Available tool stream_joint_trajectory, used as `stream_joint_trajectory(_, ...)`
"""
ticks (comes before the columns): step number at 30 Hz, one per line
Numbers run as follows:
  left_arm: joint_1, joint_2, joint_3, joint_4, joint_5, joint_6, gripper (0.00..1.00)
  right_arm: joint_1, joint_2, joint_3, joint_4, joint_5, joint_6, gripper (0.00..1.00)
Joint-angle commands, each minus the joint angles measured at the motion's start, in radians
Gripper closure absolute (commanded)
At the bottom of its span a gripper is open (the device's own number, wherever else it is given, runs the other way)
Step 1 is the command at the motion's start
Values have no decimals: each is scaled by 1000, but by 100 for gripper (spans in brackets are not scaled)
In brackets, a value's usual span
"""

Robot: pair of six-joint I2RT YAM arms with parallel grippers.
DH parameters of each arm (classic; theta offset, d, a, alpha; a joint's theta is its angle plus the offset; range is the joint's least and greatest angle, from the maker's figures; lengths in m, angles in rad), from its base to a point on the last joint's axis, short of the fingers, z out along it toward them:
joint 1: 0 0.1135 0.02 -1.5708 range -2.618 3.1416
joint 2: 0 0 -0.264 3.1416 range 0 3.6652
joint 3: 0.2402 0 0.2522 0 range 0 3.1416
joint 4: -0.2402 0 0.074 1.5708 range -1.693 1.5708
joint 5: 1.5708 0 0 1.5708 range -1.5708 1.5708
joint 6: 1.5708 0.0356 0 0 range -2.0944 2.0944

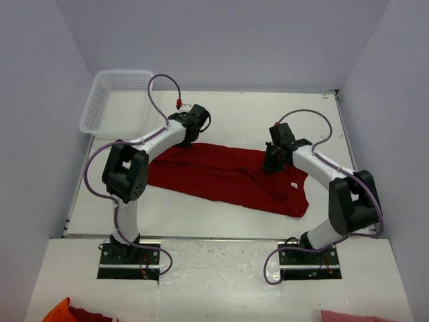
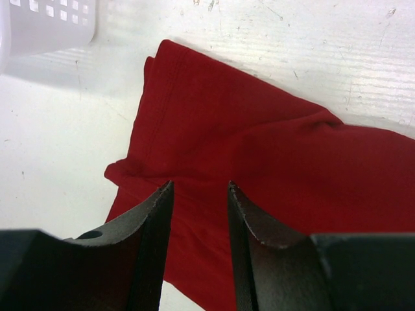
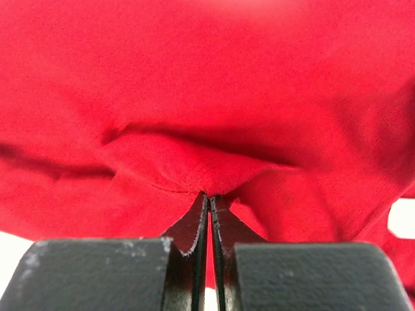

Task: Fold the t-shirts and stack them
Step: Fold the other side of the tshirt into a rectangle

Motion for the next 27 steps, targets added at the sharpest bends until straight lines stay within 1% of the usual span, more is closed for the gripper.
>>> stream_joint_trajectory(1,7,10,-3,25,-18,8,60,73,-131,-42,-21,0,59,100)
stream_joint_trajectory(2,7,10,-9,26,-18,5,60,119,-160,-60,-24,-12,79,100)
stream_joint_trajectory(4,7,16,-15,25,-21,4,60,173,-244,-128,-4,-57,126,80)
stream_joint_trajectory(5,7,17,-18,25,-23,4,60,240,-266,-166,-2,-77,149,74)
stream_joint_trajectory(7,7,23,-21,26,-21,0,60,321,-329,-195,-21,-42,224,58)
stream_joint_trajectory(8,5,25,-23,26,-18,0,60,393,-353,-211,-31,13,249,54)
stream_joint_trajectory(9,7,29,-24,28,-20,-1,60,421,-410,-217,-37,18,263,54)
stream_joint_trajectory(11,5,34,-18,31,-13,-3,60,441,-462,-212,-54,41,280,55)
stream_joint_trajectory(13,4,39,-12,28,-6,-1,60,435,-490,-182,-108,166,239,45)
stream_joint_trajectory(14,2,40,-4,25,-4,-3,60,412,-482,-141,-123,214,222,37)
stream_joint_trajectory(15,-1,40,0,25,-4,-4,60,383,-467,-119,-134,243,181,36)
stream_joint_trajectory(16,-4,40,3,25,-1,-4,60,303,-415,-101,-134,225,160,36)
stream_joint_trajectory(18,-10,39,11,23,2,-3,60,239,-348,-47,-133,204,110,37)
stream_joint_trajectory(19,-11,39,13,19,0,-1,61,225,-282,-33,-134,222,102,38)
stream_joint_trajectory(20,-13,37,13,14,-3,0,61,225,-257,-13,-133,230,97,39)
stream_joint_trajectory(22,-13,33,5,6,-15,2,60,225,-213,-22,-90,166,97,42)
stream_joint_trajectory(24,-13,22,-3,11,-24,4,60,225,-206,-82,-3,110,114,49)
stream_joint_trajectory(25,-13,19,-9,14,-24,7,60,227,-199,-117,21,74,119,57)
stream_joint_trajectory(27,-11,19,-9,15,-21,7,60,225,-185,-134,44,67,133,61)
